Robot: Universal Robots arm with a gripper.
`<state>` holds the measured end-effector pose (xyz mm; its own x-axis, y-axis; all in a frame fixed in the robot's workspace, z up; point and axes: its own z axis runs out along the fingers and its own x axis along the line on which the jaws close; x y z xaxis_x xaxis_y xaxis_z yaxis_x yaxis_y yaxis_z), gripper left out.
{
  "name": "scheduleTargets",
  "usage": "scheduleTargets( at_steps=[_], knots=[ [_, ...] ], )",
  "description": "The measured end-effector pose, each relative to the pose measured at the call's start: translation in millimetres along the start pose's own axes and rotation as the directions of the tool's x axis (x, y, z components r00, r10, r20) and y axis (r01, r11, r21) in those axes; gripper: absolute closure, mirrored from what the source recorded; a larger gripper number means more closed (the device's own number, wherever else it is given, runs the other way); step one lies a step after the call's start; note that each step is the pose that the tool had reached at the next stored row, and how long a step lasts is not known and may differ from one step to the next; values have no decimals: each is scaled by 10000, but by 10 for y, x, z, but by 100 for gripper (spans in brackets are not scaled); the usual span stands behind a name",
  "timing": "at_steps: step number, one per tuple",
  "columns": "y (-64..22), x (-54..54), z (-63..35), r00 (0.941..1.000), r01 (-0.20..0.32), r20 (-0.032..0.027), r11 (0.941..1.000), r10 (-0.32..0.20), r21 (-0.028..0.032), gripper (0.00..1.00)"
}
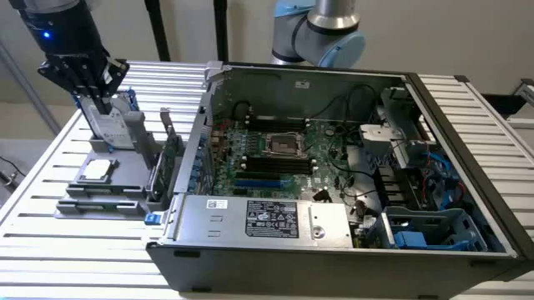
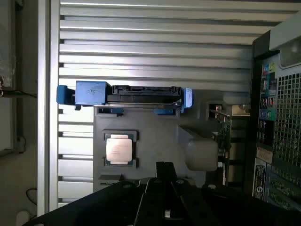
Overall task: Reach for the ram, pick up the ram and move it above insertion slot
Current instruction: 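Reach for the ram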
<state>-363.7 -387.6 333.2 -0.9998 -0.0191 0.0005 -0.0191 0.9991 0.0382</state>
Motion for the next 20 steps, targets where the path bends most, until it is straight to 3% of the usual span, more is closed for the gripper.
scheduleTargets(
  at_steps=[14,16,20],
  knots=[
    [-9,2,-2,10000,0,-3,10000,0,2,89],
    [-48,6,-2,10000,0,-1,10000,0,1,89],
    [-210,10,-8,10000,0,0,10000,0,-1,89]
  ],
)
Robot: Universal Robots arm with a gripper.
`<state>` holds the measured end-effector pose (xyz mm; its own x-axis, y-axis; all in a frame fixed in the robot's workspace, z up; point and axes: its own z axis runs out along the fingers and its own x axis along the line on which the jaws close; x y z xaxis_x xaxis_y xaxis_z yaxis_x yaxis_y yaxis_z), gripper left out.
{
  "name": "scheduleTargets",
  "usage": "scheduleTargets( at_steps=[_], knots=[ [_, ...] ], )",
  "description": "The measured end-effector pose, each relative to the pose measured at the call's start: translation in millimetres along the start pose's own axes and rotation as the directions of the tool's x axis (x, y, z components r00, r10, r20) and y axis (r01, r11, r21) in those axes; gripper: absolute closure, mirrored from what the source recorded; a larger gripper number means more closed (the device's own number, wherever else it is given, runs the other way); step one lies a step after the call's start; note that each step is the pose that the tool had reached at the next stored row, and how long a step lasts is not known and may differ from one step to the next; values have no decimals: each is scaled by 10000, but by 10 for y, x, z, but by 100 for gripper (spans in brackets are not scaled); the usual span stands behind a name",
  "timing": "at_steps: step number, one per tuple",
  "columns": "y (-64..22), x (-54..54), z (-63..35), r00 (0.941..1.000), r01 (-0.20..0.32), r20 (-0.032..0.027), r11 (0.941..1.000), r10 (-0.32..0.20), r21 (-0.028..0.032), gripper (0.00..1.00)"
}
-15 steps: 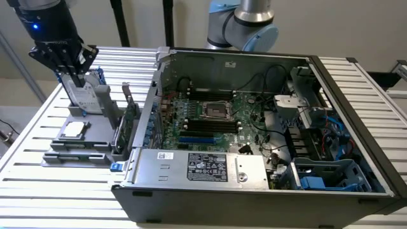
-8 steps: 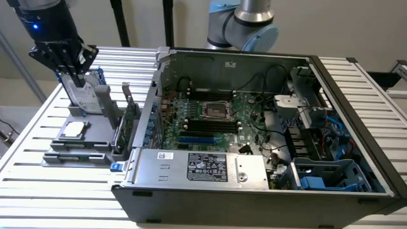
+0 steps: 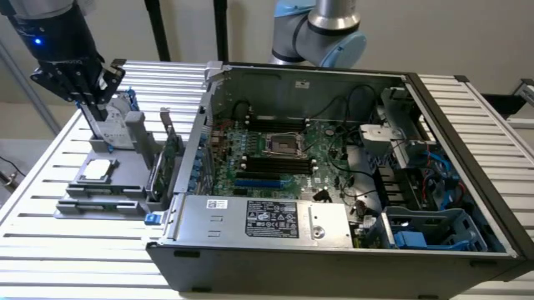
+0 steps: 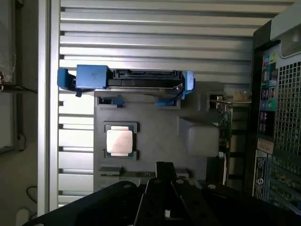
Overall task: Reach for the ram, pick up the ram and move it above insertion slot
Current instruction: 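Reach for the ram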
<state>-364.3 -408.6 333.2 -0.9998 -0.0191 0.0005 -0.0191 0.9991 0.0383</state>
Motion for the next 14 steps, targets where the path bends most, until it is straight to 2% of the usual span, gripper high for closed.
scheduleTargets(
  at_steps=[14],
  knots=[
    [-625,68,-24,10000,-1,-1,10000,1,1,89]
  ],
)
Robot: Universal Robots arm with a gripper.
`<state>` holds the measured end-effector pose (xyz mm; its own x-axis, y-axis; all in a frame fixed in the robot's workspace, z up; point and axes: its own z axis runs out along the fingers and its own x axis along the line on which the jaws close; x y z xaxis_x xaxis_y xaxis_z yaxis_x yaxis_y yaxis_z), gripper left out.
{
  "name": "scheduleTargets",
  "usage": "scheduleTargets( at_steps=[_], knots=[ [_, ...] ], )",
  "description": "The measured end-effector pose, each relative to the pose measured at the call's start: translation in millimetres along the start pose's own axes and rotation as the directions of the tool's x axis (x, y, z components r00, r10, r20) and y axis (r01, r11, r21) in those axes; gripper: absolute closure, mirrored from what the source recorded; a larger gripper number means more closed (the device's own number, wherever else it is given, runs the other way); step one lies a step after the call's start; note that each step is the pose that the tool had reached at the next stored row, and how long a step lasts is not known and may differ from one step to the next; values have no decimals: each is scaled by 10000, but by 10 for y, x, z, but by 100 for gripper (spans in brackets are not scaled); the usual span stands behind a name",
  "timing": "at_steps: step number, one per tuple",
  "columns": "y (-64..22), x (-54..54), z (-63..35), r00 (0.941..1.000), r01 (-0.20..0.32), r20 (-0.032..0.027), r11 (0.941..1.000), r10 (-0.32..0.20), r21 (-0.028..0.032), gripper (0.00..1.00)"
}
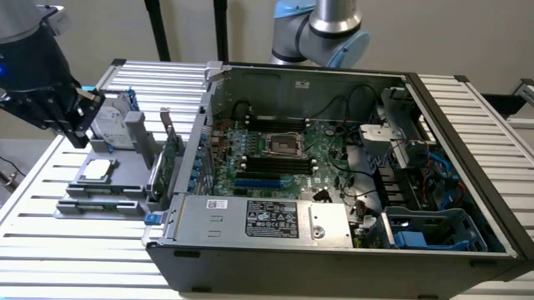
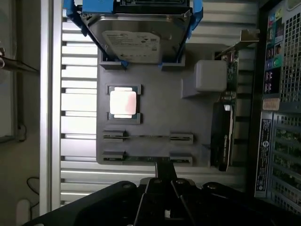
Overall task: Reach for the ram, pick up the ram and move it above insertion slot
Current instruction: 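Reach for the ram, then pick up the ram and move it above insertion slot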
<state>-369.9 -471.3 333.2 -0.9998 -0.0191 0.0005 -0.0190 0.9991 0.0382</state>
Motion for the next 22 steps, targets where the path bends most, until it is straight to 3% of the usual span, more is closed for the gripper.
scheduleTargets(
  at_steps=[2,7,12,17,22],
  knots=[
    [-59,6,-2,10000,0,0,10000,0,-1,89],
    [-68,9,-3,10000,20,-2,10000,-20,1,89],
    [-63,11,-2,9967,809,-30,9967,-809,-1,89],
    [-63,11,-1,9852,1711,-65,9853,-1711,-5,89],
    [-63,11,0,9659,2589,-98,9659,-2589,-12,89]
  ],
)
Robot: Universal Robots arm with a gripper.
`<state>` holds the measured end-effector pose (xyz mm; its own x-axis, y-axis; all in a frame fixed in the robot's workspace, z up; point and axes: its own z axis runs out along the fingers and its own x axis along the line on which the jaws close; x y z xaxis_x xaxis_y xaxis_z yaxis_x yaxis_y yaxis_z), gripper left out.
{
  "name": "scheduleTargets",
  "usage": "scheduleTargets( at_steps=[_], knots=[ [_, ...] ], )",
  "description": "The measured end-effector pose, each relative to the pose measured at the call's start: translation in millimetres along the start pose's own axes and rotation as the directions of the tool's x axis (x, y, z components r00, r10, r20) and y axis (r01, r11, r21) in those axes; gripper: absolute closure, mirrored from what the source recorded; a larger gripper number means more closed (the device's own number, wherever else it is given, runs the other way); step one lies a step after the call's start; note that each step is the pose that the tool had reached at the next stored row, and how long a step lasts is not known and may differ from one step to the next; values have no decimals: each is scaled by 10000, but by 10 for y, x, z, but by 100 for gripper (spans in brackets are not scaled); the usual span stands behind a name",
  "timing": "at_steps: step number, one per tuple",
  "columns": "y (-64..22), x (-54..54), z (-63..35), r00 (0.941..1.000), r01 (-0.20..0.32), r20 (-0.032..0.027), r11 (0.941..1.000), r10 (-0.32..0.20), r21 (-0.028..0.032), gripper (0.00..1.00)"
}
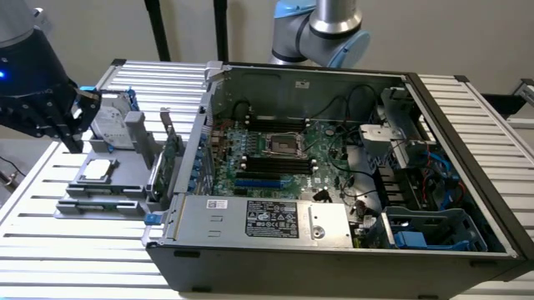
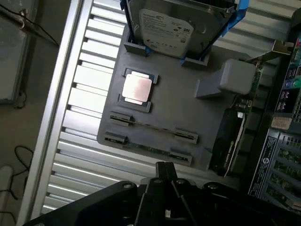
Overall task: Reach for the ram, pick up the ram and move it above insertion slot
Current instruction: 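Pick up the ram and move it above insertion slot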
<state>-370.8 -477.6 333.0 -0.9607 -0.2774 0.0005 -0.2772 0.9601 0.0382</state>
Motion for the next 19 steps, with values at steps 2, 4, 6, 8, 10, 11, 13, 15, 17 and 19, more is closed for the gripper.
scheduleTargets(
  at_steps=[2,4,6,8,10,11,13,15,17,19],
  knots=[
    [0,0,0,9993,375,-15,9993,-375,0,89],
    [0,0,1,9973,734,-28,9973,-734,-1,89],
    [0,0,1,9940,1092,-42,9940,-1092,-1,89],
    [0,0,3,9893,1458,-55,9893,-1458,-4,89],
    [0,0,5,9834,1814,-70,9834,-1814,-5,89],
    [0,0,7,9800,1990,-77,9800,-1990,-6,89],
    [0,0,11,9719,2351,-93,9720,-2351,-9,89],
    [0,0,19,9627,2704,-104,9627,-2704,-13,89],
    [-1,0,24,9523,3049,-118,9524,-3049,-17,89],
    [-1,0,31,9407,3390,-131,9408,-3390,-21,89]
  ],
)
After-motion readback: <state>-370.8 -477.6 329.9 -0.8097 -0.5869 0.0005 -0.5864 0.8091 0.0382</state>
